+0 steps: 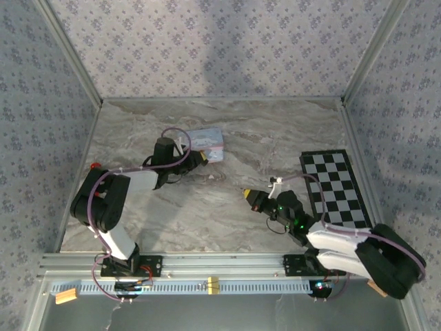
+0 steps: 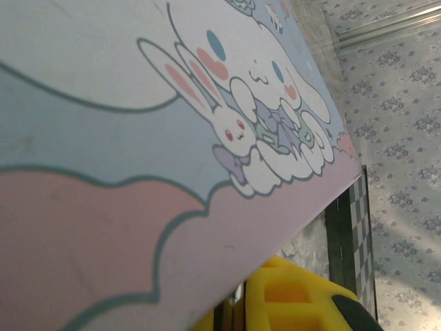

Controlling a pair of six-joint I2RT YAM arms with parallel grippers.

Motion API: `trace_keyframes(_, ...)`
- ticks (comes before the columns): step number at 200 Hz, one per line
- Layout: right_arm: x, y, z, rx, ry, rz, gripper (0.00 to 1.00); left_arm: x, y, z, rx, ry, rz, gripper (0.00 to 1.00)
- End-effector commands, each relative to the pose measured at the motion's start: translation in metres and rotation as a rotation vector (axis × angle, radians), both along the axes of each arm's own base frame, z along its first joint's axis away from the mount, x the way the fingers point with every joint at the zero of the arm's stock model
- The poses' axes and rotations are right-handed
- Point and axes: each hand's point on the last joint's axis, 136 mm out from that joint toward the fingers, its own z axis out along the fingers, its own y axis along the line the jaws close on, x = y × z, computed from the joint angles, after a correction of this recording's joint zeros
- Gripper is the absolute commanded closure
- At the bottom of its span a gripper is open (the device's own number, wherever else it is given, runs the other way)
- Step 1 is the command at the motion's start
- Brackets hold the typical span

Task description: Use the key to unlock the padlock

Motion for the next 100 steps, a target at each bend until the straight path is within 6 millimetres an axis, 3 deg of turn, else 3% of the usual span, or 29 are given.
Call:
trace_keyframes(1, 0.011, 0.019, 0.035, 0.124, -0.063, 0.02, 1.0, -0.007, -0.007, 0.022, -0.069, -0.039, -0.011, 0.94)
trace_keyframes(100, 0.027, 0.059, 0.017, 0.238, 0.008, 0.069, 1.0, -0.024, -0.005, 0.019, -0.14, 0.022, 0.037, 0.95)
